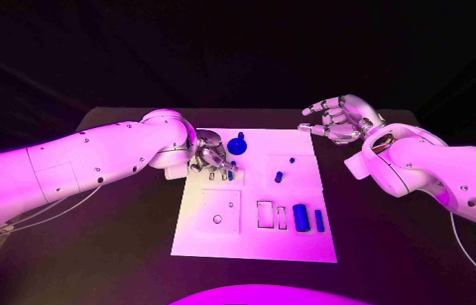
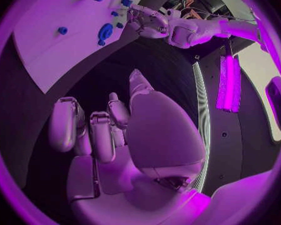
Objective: Assemble the parts on the task board
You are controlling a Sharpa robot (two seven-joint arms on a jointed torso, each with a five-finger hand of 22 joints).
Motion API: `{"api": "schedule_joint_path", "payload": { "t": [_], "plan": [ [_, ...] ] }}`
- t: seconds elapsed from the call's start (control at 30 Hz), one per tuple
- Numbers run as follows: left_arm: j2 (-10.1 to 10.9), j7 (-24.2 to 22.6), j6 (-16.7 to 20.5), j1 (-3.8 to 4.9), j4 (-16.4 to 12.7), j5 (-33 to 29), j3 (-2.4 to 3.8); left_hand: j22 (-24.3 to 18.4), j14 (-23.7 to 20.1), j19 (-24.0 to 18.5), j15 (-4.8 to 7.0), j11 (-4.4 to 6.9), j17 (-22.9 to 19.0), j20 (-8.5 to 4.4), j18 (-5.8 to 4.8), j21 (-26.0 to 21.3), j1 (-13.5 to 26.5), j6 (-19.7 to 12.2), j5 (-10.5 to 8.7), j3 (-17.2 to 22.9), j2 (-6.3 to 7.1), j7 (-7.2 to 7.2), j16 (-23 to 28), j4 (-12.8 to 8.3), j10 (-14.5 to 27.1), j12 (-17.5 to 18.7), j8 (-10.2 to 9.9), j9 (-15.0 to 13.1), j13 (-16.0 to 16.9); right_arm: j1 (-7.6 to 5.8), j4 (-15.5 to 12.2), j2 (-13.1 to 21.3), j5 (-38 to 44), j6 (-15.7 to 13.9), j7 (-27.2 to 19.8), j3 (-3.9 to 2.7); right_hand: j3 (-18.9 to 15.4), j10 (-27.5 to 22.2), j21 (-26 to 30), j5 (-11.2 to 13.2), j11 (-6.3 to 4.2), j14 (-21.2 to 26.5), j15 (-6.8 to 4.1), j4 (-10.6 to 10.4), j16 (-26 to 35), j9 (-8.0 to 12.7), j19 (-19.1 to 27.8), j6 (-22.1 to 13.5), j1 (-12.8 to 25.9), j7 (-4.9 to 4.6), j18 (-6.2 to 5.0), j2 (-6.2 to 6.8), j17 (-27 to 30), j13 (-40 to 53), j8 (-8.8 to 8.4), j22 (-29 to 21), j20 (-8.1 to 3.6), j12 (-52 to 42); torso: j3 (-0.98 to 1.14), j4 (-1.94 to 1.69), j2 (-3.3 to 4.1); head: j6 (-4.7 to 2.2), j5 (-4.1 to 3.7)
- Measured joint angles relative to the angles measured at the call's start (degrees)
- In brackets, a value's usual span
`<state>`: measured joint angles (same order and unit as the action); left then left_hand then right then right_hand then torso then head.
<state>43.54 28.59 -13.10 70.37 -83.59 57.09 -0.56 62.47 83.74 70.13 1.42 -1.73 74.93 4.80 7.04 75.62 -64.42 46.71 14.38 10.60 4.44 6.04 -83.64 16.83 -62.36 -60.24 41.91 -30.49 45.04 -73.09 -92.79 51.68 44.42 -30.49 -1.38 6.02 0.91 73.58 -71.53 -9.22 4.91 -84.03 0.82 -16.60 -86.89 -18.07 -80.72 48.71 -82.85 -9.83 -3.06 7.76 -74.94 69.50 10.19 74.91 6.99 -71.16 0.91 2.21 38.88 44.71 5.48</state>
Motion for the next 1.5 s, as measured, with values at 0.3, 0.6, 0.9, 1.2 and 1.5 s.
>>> {"api": "schedule_joint_path", "payload": {
  "t": [0.3, 0.6, 0.9, 1.2, 1.5],
  "plan": [
    [-0.96, 0.04, -0.12, 0.0, 1.08, -0.09, -0.01, 0.0, 0.0, 0.0, 0.0, 0.0, 0.0, 0.0, 0.01, 0.0, 0.0, 0.0, 0.0, 0.0, 0.0, 0.0, 0.0, 0.0, 0.0, 0.0, 0.0, -0.06, 0.0, 0.01, 0.02, -0.02, 0.18, 0.12, 0.15, 0.01, 0.0, 0.0, 0.0, 0.0, 0.0, 0.0, 0.0, 0.0, 0.0, 0.0, 0.0, 0.0, 0.0, 0.0, 0.0, 0.0, 0.01, 0.0, 0.0, 0.0, 0.0, 0.0, -0.02, 0.07, 0.01, 0.14, -0.13],
    [-1.58, 0.1, -0.39, 0.0, 2.04, -0.09, -0.06, 0.15, 0.0, -0.01, 0.0, 0.21, 0.0, 0.0, 0.0, 0.26, 0.0, -0.09, 0.0, 0.0, 0.0, -0.08, 0.0, 0.0, -0.21, 0.0, -0.02, -0.26, 0.13, 0.01, 0.02, -0.03, 0.26, 0.2, 0.27, 0.01, 0.0, 0.0, 0.0, -0.22, 0.0, 0.0, 0.0, 0.0, 0.0, 0.0, 0.0, 0.0, 0.0, 0.0, 0.0, 0.0, 0.01, 0.01, 0.22, 0.03, 0.0, 0.0, 0.0, 0.04, 0.0, 0.35, -0.25],
    [-2.11, 0.19, -1.28, 0.0, 2.61, -0.09, -0.32, 0.32, 0.0, -0.01, 0.0, 0.2, -0.01, 0.0, 0.01, 0.25, -0.31, -0.21, 0.0, 0.0, -0.3, -0.21, 0.0, 0.0, -0.21, 0.0, 0.25, -0.49, 0.19, 0.02, 0.02, -0.08, 0.32, 0.27, 0.42, 0.01, 0.0, 0.0, 0.0, -0.22, 0.0, 0.0, 0.0, 0.0, 0.22, -0.01, 0.0, 0.0, -0.01, 0.0, 0.0, 0.0, 0.02, 0.01, 0.22, 0.04, 0.0, 0.0, 0.02, 0.01, -0.03, 0.49, -0.3],
    [-2.28, 0.35, -2.5, 0.0, 2.75, 0.05, -0.43, 0.34, 0.0, -0.01, 0.0, 0.2, -0.01, 0.0, -0.06, 0.45, -0.92, -0.21, 0.0, 0.25, -0.31, -0.21, 0.0, -0.1, -0.21, 0.0, 0.25, -0.64, 0.3, 0.03, 0.08, -0.12, 0.49, 0.28, 0.63, 0.03, 0.0, 0.0, 0.0, -0.22, 0.0, 0.0, 0.0, 0.0, 0.23, -0.01, 0.0, 0.0, -0.01, 0.0, 0.0, 0.01, 0.02, 0.07, 0.22, 0.03, 0.0, 0.0, 0.0, -0.02, -0.04, 0.57, -0.34],
    [-2.45, 0.4, -2.61, 0.0, 2.65, -0.08, -0.45, 0.77, 0.21, -0.01, 0.21, 0.46, -0.01, 0.0, -0.89, 0.84, -4.46, -0.43, 0.0, 2.78, -1.37, -0.43, 0.0, -0.04, -0.47, -0.04, 0.67, -1.59, 0.86, 0.07, 0.11, -0.18, 0.62, 0.28, 0.81, 0.04, 0.0, 0.01, 0.2, -0.22, 0.01, 0.0, 0.0, 0.0, 0.22, -0.01, 0.0, 0.4, -0.01, -0.01, 0.0, 0.01, 0.02, 0.07, 0.22, 0.02, 0.0, 0.0, 0.0, -0.01, -0.04, 0.58, -0.37]
  ]
}}
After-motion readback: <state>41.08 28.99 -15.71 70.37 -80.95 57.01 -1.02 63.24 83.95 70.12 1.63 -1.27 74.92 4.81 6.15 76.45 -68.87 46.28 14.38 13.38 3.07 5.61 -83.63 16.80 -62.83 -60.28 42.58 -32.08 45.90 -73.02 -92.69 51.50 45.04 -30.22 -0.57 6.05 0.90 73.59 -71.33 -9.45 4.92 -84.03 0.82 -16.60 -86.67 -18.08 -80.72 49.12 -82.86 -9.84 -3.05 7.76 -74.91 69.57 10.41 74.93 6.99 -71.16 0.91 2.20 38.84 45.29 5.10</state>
